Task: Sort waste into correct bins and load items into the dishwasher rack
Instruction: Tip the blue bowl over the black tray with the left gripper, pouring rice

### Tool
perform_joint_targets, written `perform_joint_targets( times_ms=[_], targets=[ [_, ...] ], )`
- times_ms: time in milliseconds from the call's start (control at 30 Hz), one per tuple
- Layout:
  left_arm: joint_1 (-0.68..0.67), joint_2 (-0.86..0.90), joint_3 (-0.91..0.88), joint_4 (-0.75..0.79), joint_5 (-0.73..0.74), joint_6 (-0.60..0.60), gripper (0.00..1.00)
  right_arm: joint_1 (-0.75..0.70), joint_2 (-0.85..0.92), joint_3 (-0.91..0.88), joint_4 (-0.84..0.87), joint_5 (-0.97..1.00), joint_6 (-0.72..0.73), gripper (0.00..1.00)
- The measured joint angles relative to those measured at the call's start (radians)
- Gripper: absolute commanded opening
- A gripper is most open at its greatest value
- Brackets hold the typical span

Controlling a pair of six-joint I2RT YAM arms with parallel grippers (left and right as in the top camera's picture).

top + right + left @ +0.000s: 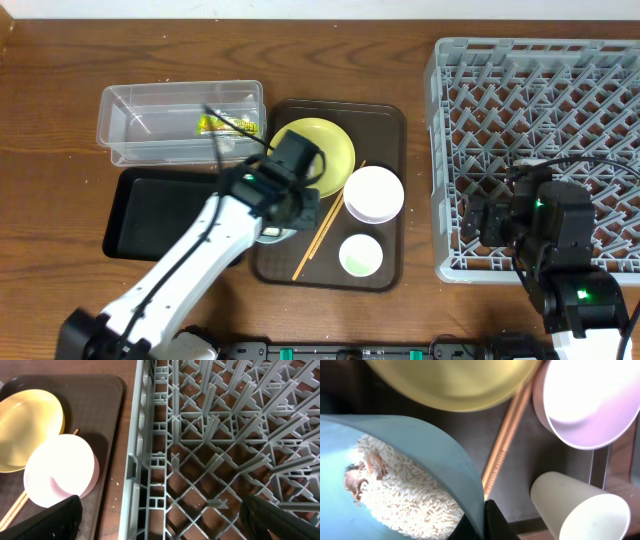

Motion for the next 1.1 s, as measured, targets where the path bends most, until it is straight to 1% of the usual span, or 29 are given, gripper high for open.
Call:
perform_joint_targets(
  times_ms=[100, 233, 400, 567, 800, 933, 1100],
  targets=[
    [0.098, -0.039, 0.0, -0.01, 0.023, 0.021, 0.06, 0.0, 0.0, 0.0, 0.0, 0.0, 0.0, 0.99],
    [0.268, -0.051, 0.0, -0.011, 0.122, 0.084, 0.06, 0.0, 0.0, 0.0, -0.002, 0.0, 0.0, 0.99],
    [0.494, -0.042, -0.001, -0.011, 0.302, 0.19, 0.06, 0.0, 0.0, 0.0, -0.008, 0.0, 0.0, 0.99],
    [0.662, 0.009, -0.007, -0.015, 0.495, 0.277, 0.06, 0.0, 0.0, 0.0, -0.008, 0.0, 0.0, 0.99],
    [0.813, 0.16, -0.015, -0.026, 0.742, 0.363, 0.06, 0.0, 0.0, 0.0, -0.009, 0.0, 0.0, 0.99],
    [0.885, 0.246, -0.016, -0.026, 0.866, 0.384, 0.06, 0.0, 0.0, 0.0, -0.013, 0.0, 0.0, 0.99],
    [0.964, 0.318, -0.016, -0.042, 0.977, 0.393, 0.06, 0.0, 0.0, 0.0, -0.014, 0.0, 0.0, 0.99]
  ],
)
